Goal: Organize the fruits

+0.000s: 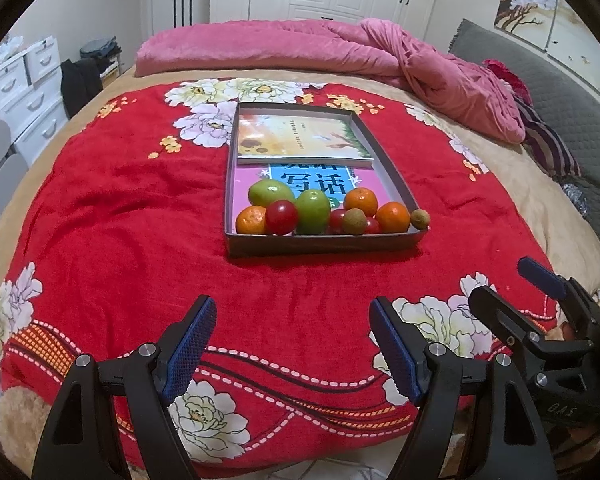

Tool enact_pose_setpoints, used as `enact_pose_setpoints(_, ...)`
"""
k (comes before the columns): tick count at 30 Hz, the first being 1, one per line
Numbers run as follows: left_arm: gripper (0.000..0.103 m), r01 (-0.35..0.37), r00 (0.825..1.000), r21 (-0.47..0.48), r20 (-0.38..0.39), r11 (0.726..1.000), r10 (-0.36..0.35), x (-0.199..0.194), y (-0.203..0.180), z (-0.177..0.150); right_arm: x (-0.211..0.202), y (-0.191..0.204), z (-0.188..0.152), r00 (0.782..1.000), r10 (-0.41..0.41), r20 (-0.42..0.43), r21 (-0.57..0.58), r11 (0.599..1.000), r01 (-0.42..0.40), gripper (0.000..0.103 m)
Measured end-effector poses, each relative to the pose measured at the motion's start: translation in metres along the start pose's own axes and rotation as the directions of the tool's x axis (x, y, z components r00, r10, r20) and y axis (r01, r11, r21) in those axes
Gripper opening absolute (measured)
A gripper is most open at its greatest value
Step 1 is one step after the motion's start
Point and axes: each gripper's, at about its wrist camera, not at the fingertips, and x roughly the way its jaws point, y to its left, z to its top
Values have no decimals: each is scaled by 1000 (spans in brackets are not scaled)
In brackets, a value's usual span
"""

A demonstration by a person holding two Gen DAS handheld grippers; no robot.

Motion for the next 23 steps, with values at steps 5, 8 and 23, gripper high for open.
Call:
enact_pose_setpoints(5, 80, 8, 1000, 3, 4, 1000, -8, -1, -1, 0, 0, 2, -1, 1000, -5, 2, -10, 1000, 5, 102)
enact_pose_setpoints(8, 80, 29, 1000, -1, 2, 1000, -29, 0, -1, -1, 1, 2, -1, 1000, -6, -2, -11, 1000, 6, 102)
enact_pose_setpoints(23, 80, -16, 999, -129, 36, 991, 21, 5, 34, 11, 11, -18, 3, 998, -59, 4, 5, 998, 59, 102)
